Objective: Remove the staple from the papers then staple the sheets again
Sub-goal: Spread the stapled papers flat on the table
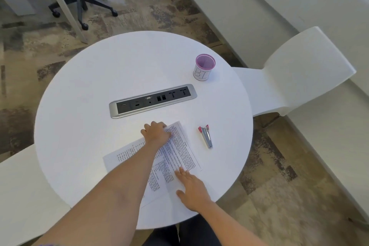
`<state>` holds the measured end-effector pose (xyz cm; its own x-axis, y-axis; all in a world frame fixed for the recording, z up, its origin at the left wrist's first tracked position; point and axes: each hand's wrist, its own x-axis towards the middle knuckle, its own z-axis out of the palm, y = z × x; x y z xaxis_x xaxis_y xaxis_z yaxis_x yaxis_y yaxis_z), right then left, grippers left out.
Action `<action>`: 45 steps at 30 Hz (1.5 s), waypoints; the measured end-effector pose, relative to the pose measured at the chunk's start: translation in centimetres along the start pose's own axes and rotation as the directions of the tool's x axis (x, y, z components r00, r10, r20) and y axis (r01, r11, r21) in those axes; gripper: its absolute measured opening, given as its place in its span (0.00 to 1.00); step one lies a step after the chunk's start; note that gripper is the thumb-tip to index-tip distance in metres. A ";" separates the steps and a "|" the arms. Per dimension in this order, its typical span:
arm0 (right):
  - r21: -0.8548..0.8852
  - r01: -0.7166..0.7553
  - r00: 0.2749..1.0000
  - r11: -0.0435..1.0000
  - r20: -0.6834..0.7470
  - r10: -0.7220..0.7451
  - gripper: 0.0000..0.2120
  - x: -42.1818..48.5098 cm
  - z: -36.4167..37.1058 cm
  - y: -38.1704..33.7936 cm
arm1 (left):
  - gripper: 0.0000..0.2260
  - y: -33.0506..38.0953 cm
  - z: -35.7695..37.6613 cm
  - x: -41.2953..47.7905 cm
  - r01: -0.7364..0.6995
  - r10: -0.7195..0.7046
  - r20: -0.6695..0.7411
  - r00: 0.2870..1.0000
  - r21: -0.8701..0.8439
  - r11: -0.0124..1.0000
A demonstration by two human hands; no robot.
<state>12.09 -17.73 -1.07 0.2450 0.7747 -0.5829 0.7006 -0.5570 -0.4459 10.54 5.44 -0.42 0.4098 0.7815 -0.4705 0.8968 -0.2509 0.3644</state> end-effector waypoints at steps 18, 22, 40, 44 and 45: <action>0.746 0.186 0.821 0.640 -0.476 0.315 0.03 0.2 -12.2 -3.8 | 0.16 1.7 -3.5 -6.5 -0.328 0.360 0.025 0.933 -0.357 0.875; 0.824 0.140 0.861 0.549 -0.376 0.344 0.10 -0.3 -12.5 -4.3 | 0.16 2.3 -4.1 -7.5 -0.383 0.409 -0.003 0.913 -0.353 0.854; 0.902 0.095 0.913 0.422 -0.248 0.324 0.09 -0.4 -12.5 -3.8 | 0.12 2.7 -4.6 -8.6 -0.421 0.408 -0.111 0.906 -0.319 0.849; 0.938 0.077 0.895 0.337 -0.214 0.392 0.03 0.4 -11.4 -3.4 | 0.11 2.5 -2.8 -8.6 -0.427 0.376 -0.274 0.885 -0.159 0.890; 0.948 0.073 0.883 0.309 -0.205 0.422 0.04 0.6 -10.9 -3.2 | 0.15 2.4 -2.2 -8.9 -0.388 0.335 -0.281 0.900 -0.163 0.907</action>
<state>17.29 -12.20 7.41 0.6494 0.5108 -0.5634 -0.4008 -0.3997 -0.8244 8.71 -0.86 6.37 0.6220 0.7793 -0.0757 0.6270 -0.4379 0.6443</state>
